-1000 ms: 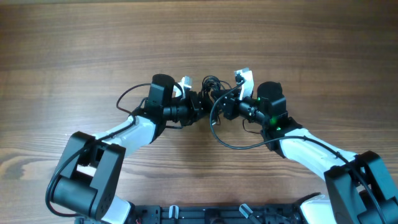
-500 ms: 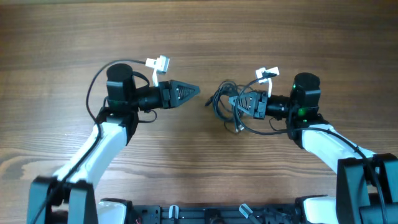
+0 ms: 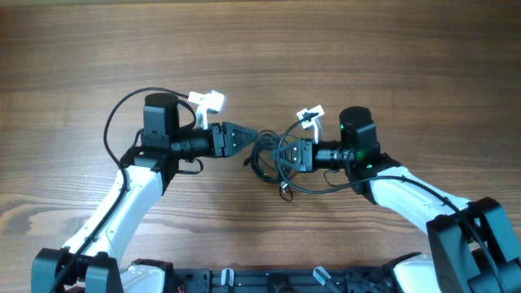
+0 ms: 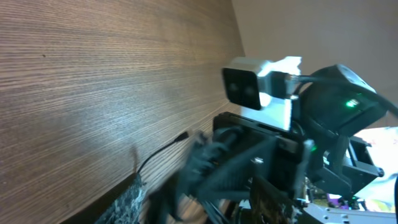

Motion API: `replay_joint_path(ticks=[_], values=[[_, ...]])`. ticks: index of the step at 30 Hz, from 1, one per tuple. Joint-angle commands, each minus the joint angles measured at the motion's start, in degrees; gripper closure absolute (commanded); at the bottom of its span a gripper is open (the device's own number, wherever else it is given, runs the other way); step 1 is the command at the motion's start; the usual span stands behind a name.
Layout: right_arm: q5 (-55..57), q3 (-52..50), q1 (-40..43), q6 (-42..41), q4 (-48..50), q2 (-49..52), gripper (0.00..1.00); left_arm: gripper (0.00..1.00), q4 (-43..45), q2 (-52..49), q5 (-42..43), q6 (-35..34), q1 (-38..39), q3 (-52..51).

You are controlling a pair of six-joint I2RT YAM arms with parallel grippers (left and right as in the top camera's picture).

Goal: Untangle cables

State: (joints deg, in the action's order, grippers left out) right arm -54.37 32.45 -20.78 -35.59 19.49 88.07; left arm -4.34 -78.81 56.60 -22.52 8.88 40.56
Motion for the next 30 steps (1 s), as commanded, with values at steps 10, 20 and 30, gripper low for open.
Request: replay_joint_path(ticks=[10, 20, 30], values=[[4.5, 0.3, -0.2, 6.3, -3.1, 0.1, 0.96, 0.49, -3.1, 0.2, -21.7, 2.8, 10.8, -0.1], [1.0, 0.3, -0.2, 6.3, -3.1, 0.1, 0.96, 0.58, -4.1, 0.2, -41.1, 2.9, 15.2, -0.1], [0.7, 0.3, -0.3, 6.2, -3.1, 0.1, 0.96, 0.57, -3.1, 0.2, -41.3, 3.6, 19.2, -0.1]])
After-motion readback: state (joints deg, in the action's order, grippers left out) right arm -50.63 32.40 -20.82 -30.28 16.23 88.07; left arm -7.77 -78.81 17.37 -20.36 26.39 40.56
